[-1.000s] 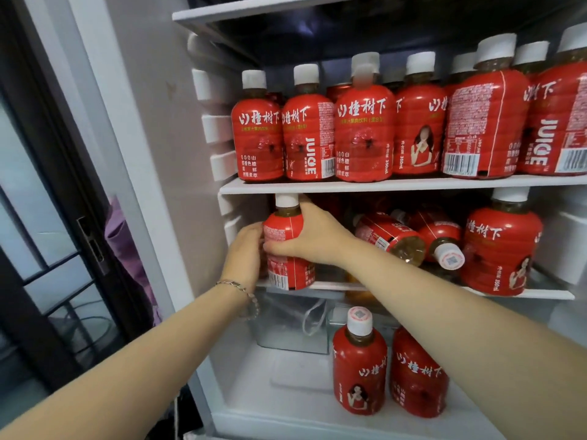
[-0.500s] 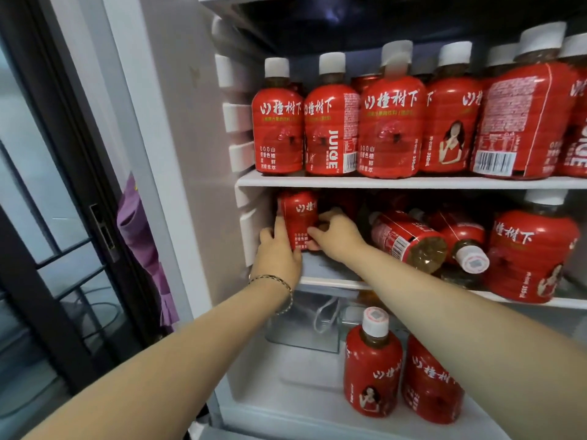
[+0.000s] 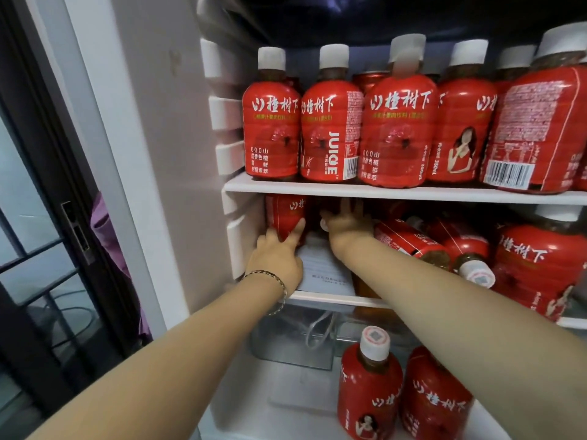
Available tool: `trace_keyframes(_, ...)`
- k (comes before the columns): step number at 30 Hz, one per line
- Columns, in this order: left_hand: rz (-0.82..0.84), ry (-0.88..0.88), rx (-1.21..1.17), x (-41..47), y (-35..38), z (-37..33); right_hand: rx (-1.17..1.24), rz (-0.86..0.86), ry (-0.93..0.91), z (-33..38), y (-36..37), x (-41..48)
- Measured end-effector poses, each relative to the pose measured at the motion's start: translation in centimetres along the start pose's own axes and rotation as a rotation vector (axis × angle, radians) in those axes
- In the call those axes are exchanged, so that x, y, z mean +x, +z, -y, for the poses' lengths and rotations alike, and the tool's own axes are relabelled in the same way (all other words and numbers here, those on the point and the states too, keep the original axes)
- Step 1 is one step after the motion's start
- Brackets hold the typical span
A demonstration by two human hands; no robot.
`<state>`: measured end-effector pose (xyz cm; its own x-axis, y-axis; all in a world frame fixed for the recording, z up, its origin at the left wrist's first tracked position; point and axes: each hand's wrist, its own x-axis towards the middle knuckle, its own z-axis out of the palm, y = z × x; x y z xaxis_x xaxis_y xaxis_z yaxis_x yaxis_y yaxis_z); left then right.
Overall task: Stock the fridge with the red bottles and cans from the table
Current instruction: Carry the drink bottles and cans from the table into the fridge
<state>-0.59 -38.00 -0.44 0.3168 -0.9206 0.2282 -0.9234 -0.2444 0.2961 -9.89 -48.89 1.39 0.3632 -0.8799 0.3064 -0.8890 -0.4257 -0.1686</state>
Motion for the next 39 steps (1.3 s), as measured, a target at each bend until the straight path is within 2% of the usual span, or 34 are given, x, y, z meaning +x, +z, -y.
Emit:
trace_keyframes(3,-0.01,-0.002,-0.016,-0.1,0.0,-0.1,0.103,0.009,0.037,0.5,0.5,0.7)
trace_keyframes(7,-0.063,0.002,-0.095,-0.4,-0.2,0.0,0.136,-0.104,0.038,0.5,-0.9,-2.0)
trace_keyframes(13,-0.188,-0.011,-0.253,-1.1,-0.2,-0.1,0.712,-0.322,0.08,0.4,-4.5,-8.3)
trace_keyframes(18,-0.194,0.331,-0.453,-2.9,-0.5,-1.7,0.888,-0.387,0.087,0.8,-6.1,-11.5)
trace_keyframes(21,-0.214,0.224,-0.69,-4.1,-0.7,-3.1,0.881,-0.346,0.065,1.1,-6.4,-11.8)
trace_keyframes(25,-0.221,0.183,-0.624,-4.2,-1.7,-3.4,0.911,-0.21,0.039,1.3,-6.9,-11.5)
trace_keyframes(30,-0.218,0.164,-0.565,-4.6,-2.5,-3.8,0.787,-0.119,-0.001,0.9,-7.5,-11.2)
trace_keyframes(35,-0.2,-0.009,-0.701,-3.7,-2.3,-3.4,0.672,0.084,-0.067,1.6,-7.8,-8.9)
trace_keyframes(37,-0.19,-0.073,-0.762,-3.4,-2.2,-2.8,0.715,0.173,-0.127,1.8,-7.7,-8.2)
trace_keyframes(39,-0.18,-0.08,-0.703,-3.3,-2.3,-2.3,0.783,0.171,-0.148,1.2,-7.2,-8.1)
